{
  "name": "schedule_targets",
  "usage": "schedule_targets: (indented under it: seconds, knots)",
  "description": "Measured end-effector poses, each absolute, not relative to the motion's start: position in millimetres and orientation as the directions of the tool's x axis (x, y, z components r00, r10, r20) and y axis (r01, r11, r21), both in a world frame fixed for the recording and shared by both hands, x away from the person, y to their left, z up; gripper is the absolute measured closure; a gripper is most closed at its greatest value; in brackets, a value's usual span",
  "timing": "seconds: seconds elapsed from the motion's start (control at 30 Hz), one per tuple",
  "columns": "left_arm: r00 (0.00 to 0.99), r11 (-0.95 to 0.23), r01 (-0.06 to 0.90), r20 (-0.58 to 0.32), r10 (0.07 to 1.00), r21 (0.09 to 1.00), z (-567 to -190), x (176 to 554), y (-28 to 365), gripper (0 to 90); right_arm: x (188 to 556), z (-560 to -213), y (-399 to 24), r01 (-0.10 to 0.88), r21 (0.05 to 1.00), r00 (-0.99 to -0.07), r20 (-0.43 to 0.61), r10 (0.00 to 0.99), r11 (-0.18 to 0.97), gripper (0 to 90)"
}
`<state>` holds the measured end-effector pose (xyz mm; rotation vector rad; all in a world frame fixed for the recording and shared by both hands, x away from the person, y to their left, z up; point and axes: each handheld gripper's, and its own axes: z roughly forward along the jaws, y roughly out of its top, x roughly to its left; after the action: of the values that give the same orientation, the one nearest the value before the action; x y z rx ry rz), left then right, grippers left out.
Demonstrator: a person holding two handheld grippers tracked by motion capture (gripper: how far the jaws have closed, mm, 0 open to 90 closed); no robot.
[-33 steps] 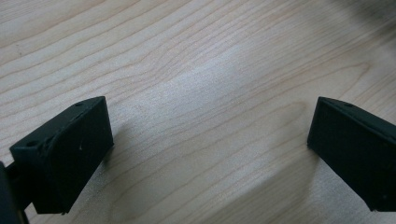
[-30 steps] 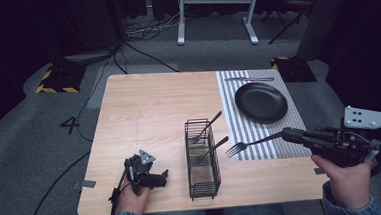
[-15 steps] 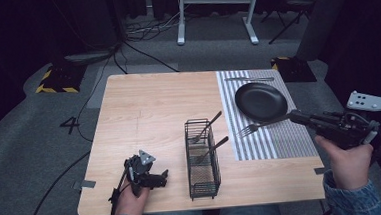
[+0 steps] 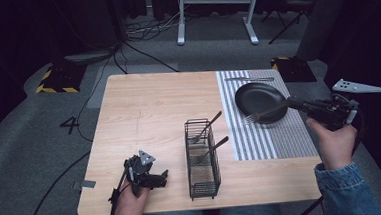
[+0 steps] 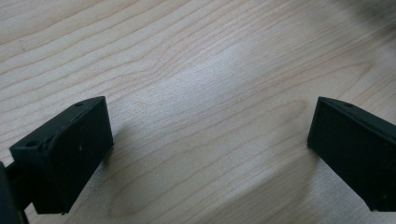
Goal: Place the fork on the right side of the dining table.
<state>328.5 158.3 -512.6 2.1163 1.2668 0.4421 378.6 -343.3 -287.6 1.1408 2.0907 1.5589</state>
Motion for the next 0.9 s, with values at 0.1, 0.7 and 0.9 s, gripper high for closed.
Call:
schedule_targets:
  seconds: [0.1,0.7,0.9]
  knots:
    - [0.483,-0.344,0.666,-0.031,0.875,0.662,-513,328,158,0.2,389,-295,-345,0.437,0.895,-0.625,0.23,0.746,0.091,87.1]
    - [0.483,-0.343,0.666,-0.032,0.875,0.662,-513,328,158,0.2,427,-338,-335,0.53,0.843,-0.555,0.261,0.79,0.094,87.1]
    - [0.483,-0.343,0.666,-0.032,0.875,0.662,-513,328,158,0.2,434,-352,-333,0.553,0.828,-0.536,0.267,0.801,0.094,87.1]
